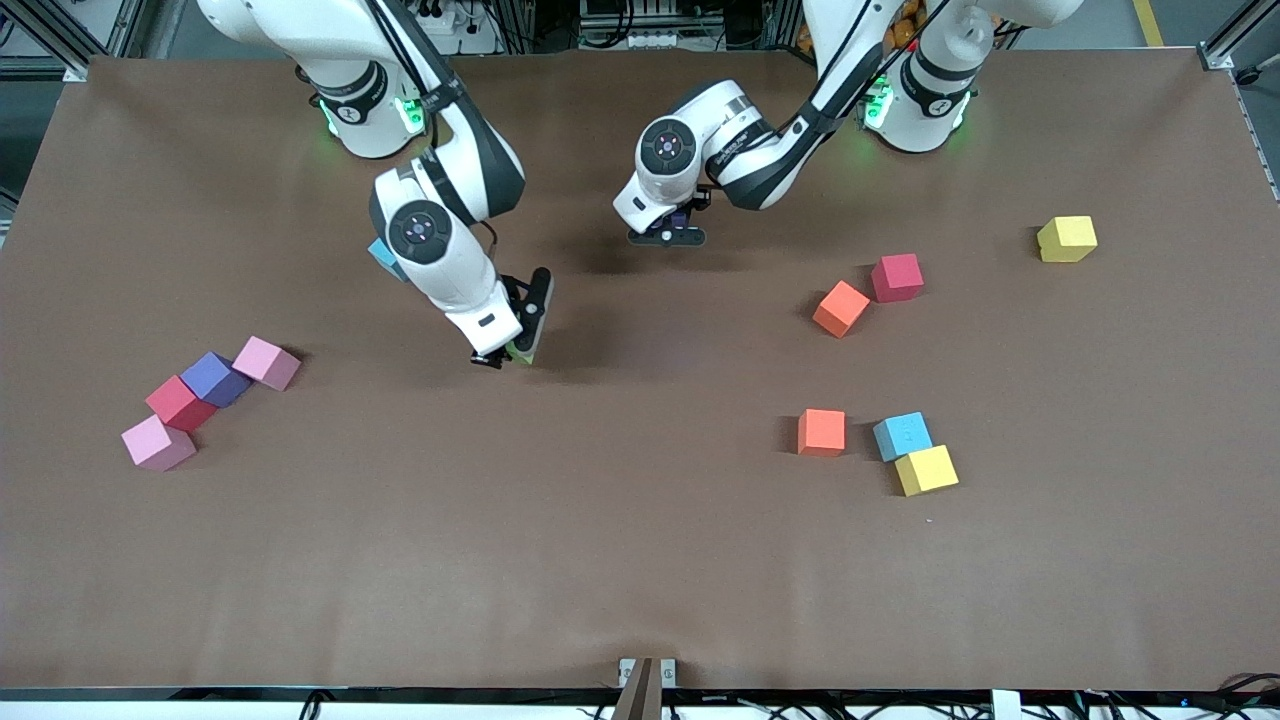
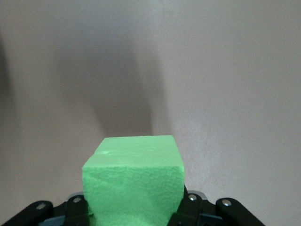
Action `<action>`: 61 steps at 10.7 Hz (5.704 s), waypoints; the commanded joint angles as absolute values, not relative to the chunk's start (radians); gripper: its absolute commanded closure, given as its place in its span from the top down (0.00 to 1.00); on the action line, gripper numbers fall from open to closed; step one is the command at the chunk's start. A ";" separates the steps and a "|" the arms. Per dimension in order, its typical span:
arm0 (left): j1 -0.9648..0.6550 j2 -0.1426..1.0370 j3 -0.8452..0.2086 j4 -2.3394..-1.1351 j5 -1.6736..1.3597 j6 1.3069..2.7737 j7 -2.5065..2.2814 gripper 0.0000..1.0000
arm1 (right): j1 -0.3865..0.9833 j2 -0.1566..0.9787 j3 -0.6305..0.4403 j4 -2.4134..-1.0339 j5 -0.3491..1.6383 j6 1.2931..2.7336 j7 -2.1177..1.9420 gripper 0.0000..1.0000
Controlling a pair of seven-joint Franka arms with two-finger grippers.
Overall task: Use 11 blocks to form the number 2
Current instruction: 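Carry both cubes to mid-table and set the purple cube down with the left gripper, then grasp the orange cube with the left gripper while the right gripper lowers the green cube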
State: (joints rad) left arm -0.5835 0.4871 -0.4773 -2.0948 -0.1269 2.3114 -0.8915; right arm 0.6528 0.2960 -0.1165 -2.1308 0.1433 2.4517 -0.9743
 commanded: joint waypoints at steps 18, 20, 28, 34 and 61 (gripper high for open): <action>-0.641 0.583 -0.448 -2.033 -0.106 2.388 -0.982 1.00 | 0.676 0.215 -0.121 -2.206 0.129 2.465 -0.965 0.12; -0.640 0.568 -0.448 -2.033 -0.103 2.393 -0.996 1.00 | 0.677 0.215 -0.121 -2.206 0.129 2.464 -0.965 0.12; -0.615 0.381 -0.448 -2.132 -0.100 2.336 -0.982 1.00 | 0.771 0.201 -0.120 -2.218 0.130 2.395 -0.808 0.13; -0.367 0.281 -0.449 -2.138 -0.097 2.235 -0.873 1.00 | 0.902 0.219 -0.120 -2.241 0.130 2.405 -0.730 0.12; -0.091 0.242 -0.373 -2.381 0.235 2.434 -0.043 1.00 | 1.282 0.390 -0.120 -2.240 0.123 2.579 -0.365 0.12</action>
